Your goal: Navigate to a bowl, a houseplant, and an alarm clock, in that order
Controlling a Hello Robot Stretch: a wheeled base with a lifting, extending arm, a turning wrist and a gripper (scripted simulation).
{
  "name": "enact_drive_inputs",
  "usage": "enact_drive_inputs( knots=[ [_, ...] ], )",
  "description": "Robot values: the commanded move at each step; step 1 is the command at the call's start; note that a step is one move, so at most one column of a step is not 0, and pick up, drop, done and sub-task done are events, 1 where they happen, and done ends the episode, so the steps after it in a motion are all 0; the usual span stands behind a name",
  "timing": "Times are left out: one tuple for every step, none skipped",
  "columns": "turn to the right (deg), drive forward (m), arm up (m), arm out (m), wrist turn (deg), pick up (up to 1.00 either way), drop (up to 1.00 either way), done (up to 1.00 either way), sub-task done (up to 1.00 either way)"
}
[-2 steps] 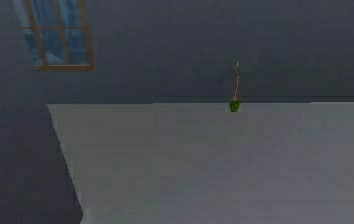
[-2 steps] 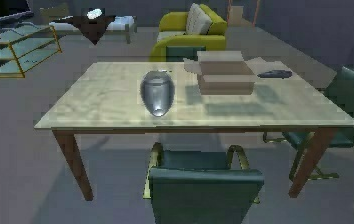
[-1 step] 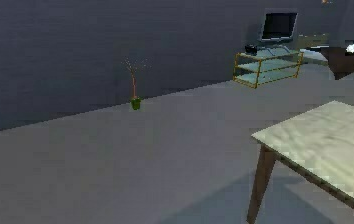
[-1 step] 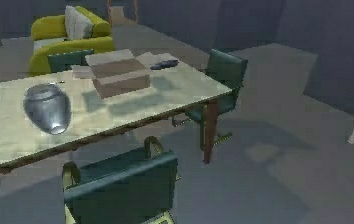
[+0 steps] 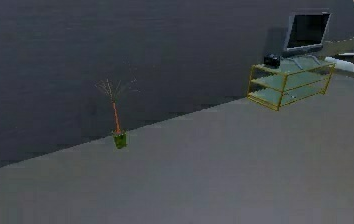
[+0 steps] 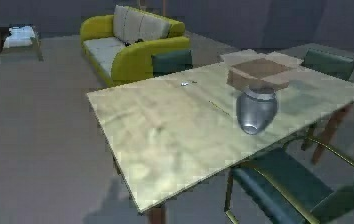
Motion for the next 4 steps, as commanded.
enact_drive_inputs(
  knots=[
    [0.0, 0.25, 0.0, 0.0, 0.0, 0.0, 0.0, 0.0, 0.0],
    [15.0, 0.0, 0.0, 0.0, 0.0, 0.0, 0.0, 0.0, 0.0],
    [0.0, 1.0, 0.0, 0.0, 0.0, 0.0, 0.0, 0.0, 0.0],
    [0.0, 0.8, 0.0, 0.0, 0.0, 0.0, 0.0, 0.0, 0.0]
  ],
)
